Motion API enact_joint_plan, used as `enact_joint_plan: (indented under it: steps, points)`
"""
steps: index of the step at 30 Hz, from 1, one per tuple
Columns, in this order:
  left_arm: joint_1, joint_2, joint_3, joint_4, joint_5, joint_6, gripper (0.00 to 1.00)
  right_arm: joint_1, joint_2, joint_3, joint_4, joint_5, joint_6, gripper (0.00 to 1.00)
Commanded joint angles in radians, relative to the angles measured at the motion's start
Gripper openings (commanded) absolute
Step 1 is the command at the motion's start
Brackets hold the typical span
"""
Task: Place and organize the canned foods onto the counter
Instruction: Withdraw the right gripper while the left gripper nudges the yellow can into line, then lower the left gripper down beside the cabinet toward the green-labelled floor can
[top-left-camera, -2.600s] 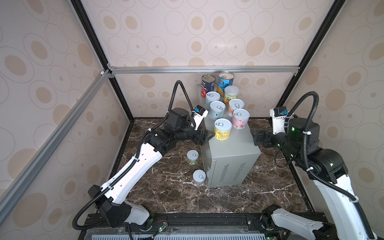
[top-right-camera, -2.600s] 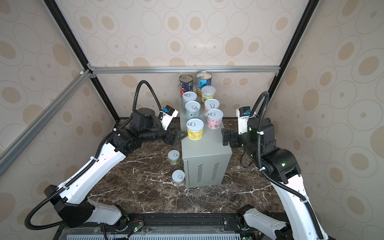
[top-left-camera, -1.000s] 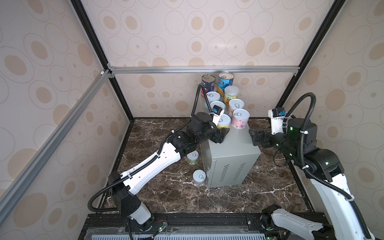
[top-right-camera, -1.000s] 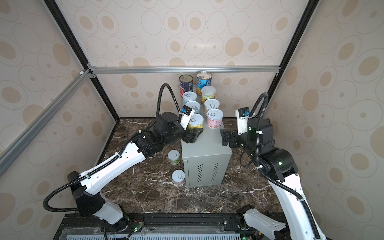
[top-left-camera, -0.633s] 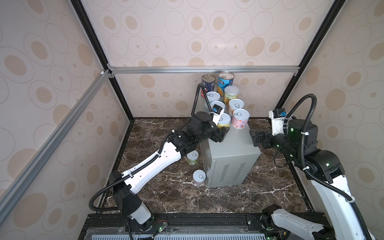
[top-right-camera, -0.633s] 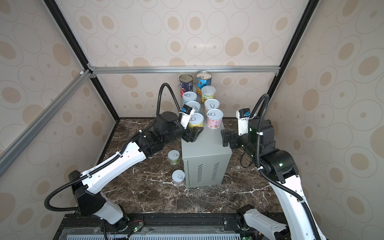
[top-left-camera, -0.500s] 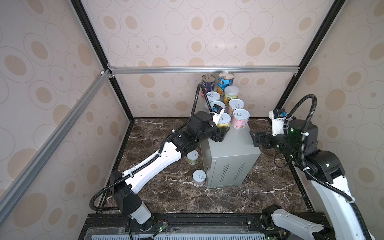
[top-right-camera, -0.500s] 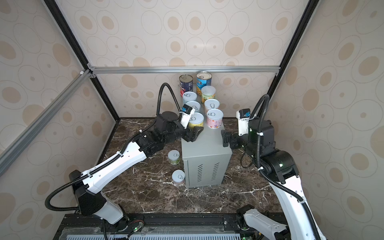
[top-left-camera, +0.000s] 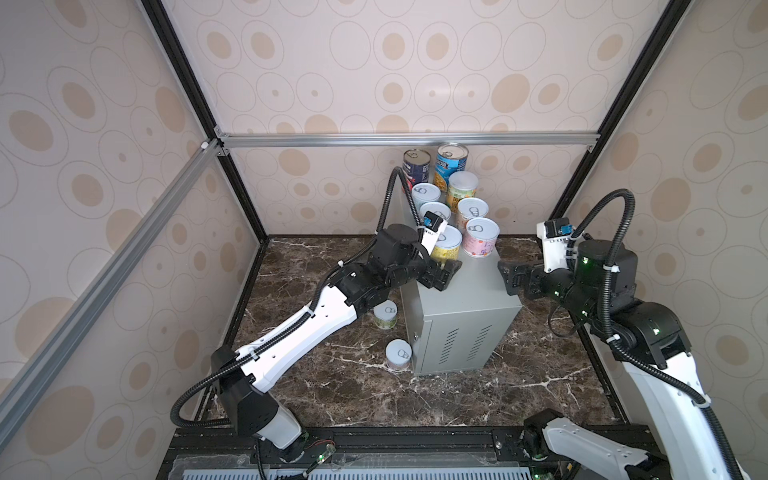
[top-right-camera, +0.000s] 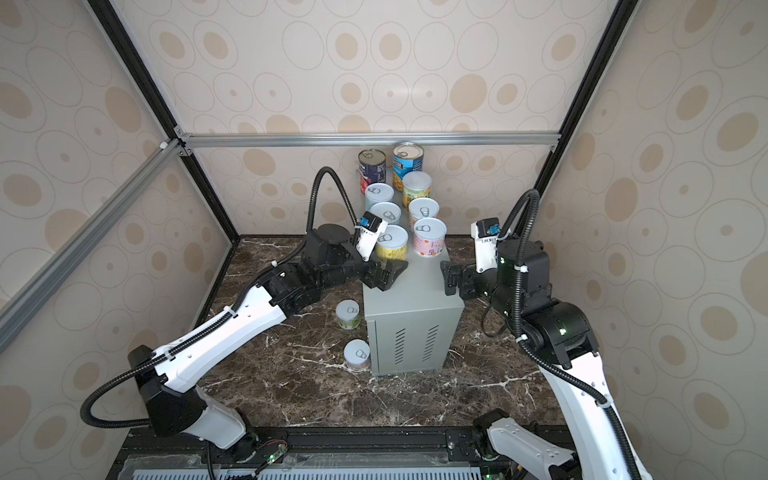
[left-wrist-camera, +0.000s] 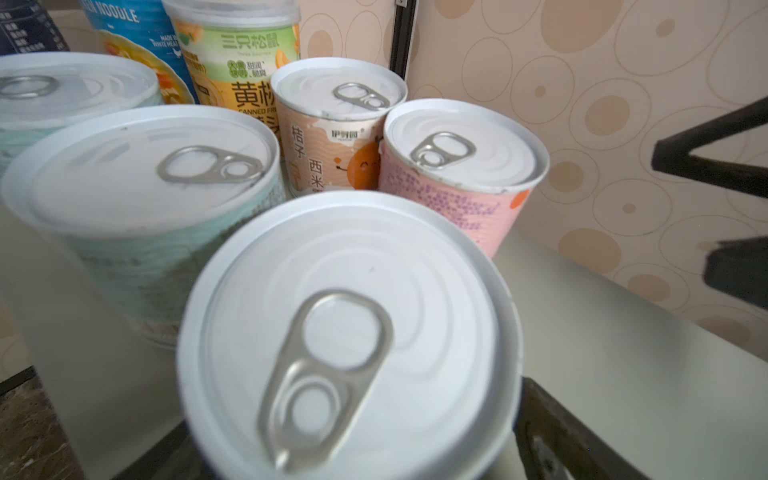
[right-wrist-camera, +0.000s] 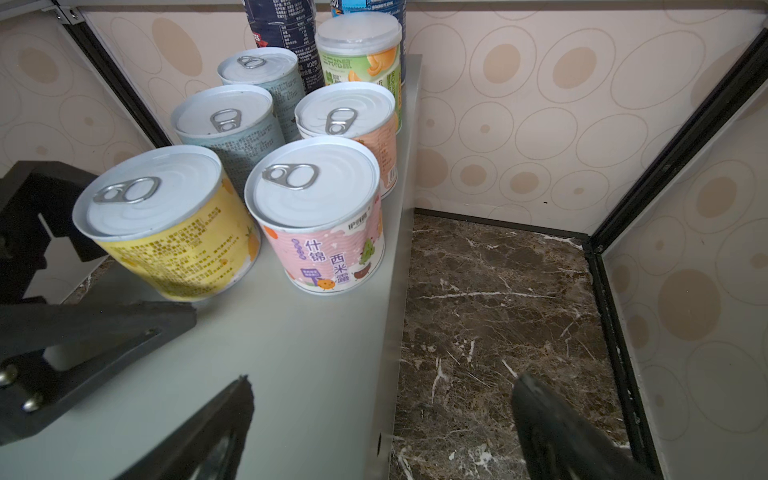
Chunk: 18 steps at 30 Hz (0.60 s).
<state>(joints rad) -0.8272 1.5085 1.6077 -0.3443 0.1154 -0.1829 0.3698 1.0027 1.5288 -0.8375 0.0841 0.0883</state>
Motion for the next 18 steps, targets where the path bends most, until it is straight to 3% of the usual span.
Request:
enact_joint_plan:
  steps: [1, 10, 18]
  points:
    - [0.021, -0.106, -0.036, -0.067, 0.027, 0.015, 0.98, -0.006, -0.01, -0.003, 0.021, -0.033, -0.029, 1.0]
    - [0.08, -0.267, -0.188, -0.183, -0.087, 0.037, 0.98, -0.005, -0.004, 0.004, 0.023, -0.081, -0.044, 1.0]
    - [0.163, -0.289, -0.389, -0.156, -0.115, -0.073, 0.98, -0.006, -0.054, -0.042, 0.029, -0.142, -0.071, 1.0]
